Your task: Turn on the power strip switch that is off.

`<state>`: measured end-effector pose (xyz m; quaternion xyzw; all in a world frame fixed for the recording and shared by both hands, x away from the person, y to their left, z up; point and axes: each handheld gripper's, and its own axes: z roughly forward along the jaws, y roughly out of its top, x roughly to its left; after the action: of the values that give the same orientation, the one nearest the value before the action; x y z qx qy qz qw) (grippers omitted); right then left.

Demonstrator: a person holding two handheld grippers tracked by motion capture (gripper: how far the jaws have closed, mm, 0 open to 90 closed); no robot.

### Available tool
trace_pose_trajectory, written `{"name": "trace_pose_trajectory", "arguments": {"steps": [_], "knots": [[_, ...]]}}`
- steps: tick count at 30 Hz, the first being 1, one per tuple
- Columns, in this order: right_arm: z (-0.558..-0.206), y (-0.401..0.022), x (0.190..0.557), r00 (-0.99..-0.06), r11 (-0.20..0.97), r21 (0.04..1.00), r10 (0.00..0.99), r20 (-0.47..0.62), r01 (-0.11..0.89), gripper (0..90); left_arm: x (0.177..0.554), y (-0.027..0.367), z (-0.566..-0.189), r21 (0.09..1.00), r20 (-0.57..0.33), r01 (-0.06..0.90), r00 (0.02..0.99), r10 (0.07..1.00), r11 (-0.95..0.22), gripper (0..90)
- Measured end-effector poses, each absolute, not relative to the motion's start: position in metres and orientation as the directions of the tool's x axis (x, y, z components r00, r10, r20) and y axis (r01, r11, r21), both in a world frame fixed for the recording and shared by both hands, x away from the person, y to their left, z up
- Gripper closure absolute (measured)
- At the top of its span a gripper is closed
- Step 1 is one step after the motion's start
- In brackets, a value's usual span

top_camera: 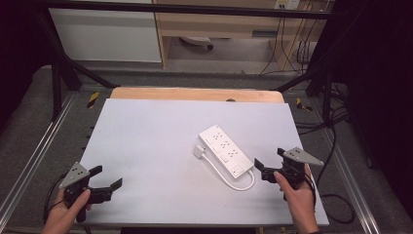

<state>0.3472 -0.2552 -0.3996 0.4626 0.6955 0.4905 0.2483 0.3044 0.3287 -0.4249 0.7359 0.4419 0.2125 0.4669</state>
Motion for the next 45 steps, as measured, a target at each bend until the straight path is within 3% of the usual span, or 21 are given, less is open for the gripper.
{"name": "trace_pose_trajectory", "arguments": {"steps": [11, 45], "knots": [[-0.393, -0.252, 0.345, -0.485, 0.094, 0.935, 0.870, 0.090, 0.342, 2.3, 0.304, 0.329, -0.425, 0.877, -0.096, 0.447, 0.521, 0.848, -0.175, 6.7], [-0.381, -0.227, 0.353, -0.543, 0.103, 0.936, 0.833, 0.104, 0.337, 2.0, 0.304, 0.329, -0.425, 0.877, -0.096, 0.447, 0.521, 0.848, -0.175, 6.7]]}}
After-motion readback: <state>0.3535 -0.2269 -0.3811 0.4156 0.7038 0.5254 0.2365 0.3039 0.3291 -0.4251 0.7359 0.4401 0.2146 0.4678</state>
